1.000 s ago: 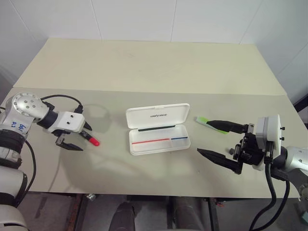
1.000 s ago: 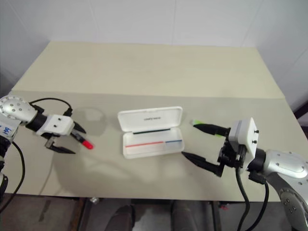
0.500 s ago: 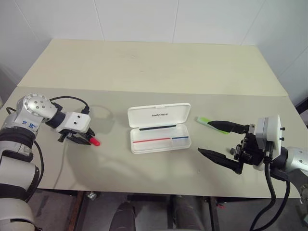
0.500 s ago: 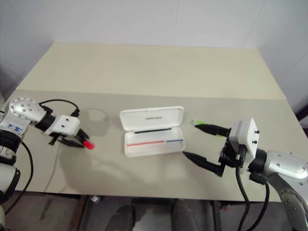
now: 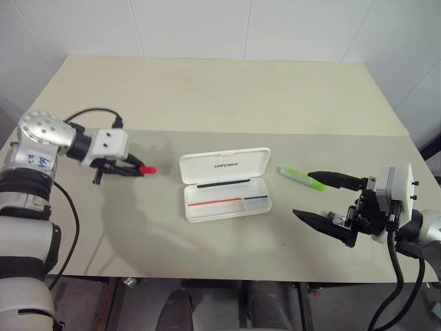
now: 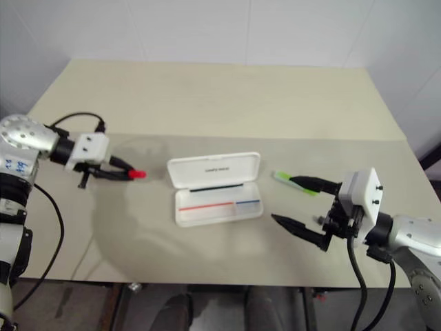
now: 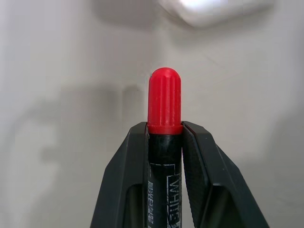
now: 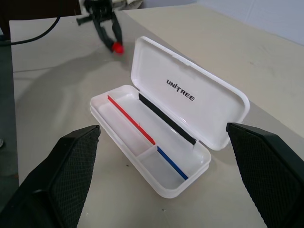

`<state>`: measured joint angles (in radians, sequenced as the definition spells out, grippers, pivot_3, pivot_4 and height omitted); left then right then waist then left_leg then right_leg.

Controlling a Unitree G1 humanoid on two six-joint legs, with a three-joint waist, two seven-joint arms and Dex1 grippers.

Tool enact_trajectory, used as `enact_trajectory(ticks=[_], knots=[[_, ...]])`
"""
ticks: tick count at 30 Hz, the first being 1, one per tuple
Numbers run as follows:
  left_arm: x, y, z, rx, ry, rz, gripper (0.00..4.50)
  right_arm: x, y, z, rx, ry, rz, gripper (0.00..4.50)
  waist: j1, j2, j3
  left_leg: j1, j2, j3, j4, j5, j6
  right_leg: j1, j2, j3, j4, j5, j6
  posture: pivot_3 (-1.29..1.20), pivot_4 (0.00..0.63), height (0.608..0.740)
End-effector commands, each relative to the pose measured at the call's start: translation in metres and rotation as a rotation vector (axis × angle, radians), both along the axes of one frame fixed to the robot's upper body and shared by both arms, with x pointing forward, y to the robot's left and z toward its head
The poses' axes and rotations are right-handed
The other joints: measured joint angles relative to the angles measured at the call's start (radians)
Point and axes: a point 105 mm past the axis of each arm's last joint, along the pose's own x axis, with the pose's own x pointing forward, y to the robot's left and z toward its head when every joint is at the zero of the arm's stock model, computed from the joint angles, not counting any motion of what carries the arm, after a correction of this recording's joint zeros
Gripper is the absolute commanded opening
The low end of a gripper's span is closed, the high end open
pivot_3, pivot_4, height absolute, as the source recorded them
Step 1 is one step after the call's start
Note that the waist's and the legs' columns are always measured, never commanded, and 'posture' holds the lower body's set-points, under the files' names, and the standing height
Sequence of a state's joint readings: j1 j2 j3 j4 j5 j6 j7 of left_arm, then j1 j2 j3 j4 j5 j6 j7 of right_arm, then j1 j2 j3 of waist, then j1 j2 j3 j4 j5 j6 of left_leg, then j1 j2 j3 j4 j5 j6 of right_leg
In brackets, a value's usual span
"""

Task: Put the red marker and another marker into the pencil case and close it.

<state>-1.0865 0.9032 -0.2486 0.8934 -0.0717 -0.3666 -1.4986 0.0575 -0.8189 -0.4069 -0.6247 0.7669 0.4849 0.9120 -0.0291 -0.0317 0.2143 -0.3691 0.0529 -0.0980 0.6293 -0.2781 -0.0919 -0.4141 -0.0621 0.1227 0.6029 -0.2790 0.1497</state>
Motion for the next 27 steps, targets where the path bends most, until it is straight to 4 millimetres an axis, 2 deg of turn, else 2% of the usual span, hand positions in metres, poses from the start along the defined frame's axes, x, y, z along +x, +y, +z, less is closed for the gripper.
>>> enact_trajectory(ticks=[1, 4, 7, 11, 14, 16, 20, 24, 27], knots=[[0.004, -0.011, 0.035, -0.089, -0.076, 0.034, 0.67, 0.000, -0.003, 0.009, -0.026, -0.051, 0.001, 4.50, 0.000, 0.000, 0.000, 0.000, 0.000, 0.000, 0.000, 0.000, 0.000, 0.000, 0.000, 0.000, 0.000, 0.001, 0.004, 0.00, 0.150, 0.740], [-0.002, -0.031, 0.053, -0.169, -0.080, -0.008, 0.67, 0.001, -0.003, 0.008, -0.030, -0.052, 0.004, 4.50, 0.000, 0.000, 0.000, 0.000, 0.000, 0.000, 0.000, 0.000, 0.000, 0.000, 0.000, -0.001, 0.001, 0.004, 0.010, 0.00, 0.150, 0.740], [-0.003, -0.044, 0.067, -0.227, -0.093, 0.010, 0.67, 0.002, -0.004, 0.008, -0.031, -0.053, 0.003, 4.50, 0.001, 0.000, 0.000, 0.000, 0.000, 0.000, 0.000, 0.000, 0.000, 0.000, 0.000, -0.001, 0.001, 0.004, 0.010, 0.00, 0.150, 0.740], [-0.009, -0.080, 0.094, -0.348, -0.100, -0.026, 0.67, 0.003, -0.005, 0.007, -0.035, -0.053, 0.000, 4.50, 0.002, 0.000, 0.000, 0.000, 0.000, 0.000, 0.000, 0.000, 0.000, 0.000, 0.000, -0.001, 0.001, 0.004, 0.011, 0.00, 0.150, 0.740], [-0.016, -0.101, 0.106, -0.428, -0.090, -0.036, 0.67, 0.003, -0.005, 0.006, -0.034, -0.052, -0.002, 4.50, 0.002, -0.001, 0.000, -0.001, 0.000, -0.001, 0.001, 0.000, 0.000, 0.000, 0.000, -0.001, 0.000, 0.005, 0.011, 0.00, 0.150, 0.740], [-0.019, -0.122, 0.108, -0.450, -0.056, -0.026, 0.67, 0.003, -0.004, 0.005, -0.033, -0.051, -0.005, 4.50, 0.001, -0.001, 0.000, -0.001, 0.000, -0.001, 0.000, 0.000, 0.000, 0.000, 0.000, -0.001, 0.000, 0.005, 0.011, 0.00, 0.150, 0.740], [-0.037, -0.155, 0.095, -0.393, 0.025, -0.103, 0.67, 0.004, -0.003, 0.003, -0.030, -0.049, -0.010, 4.50, -0.004, 0.000, 0.001, 0.000, 0.000, -0.001, 0.000, 0.000, 0.000, 0.000, 0.000, -0.001, 0.000, 0.005, 0.011, 0.00, 0.150, 0.740], [-0.047, -0.175, 0.085, -0.378, 0.076, -0.139, 0.67, 0.004, -0.003, 0.002, -0.027, -0.050, -0.017, 4.50, -0.001, 0.000, 0.001, 0.000, 0.000, -0.001, 0.001, 0.000, 0.000, 0.000, 0.000, -0.001, 0.000, 0.005, 0.011, 0.00, 0.150, 0.740], [-0.056, -0.191, 0.069, -0.348, 0.119, -0.192, 0.67, 0.002, -0.003, 0.001, -0.025, -0.049, -0.027, 4.50, 0.000, 0.000, 0.001, 0.000, 0.000, -0.001, 0.001, 0.000, 0.000, 0.000, 0.000, -0.001, -0.001, 0.005, 0.011, 0.00, 0.150, 0.740]])
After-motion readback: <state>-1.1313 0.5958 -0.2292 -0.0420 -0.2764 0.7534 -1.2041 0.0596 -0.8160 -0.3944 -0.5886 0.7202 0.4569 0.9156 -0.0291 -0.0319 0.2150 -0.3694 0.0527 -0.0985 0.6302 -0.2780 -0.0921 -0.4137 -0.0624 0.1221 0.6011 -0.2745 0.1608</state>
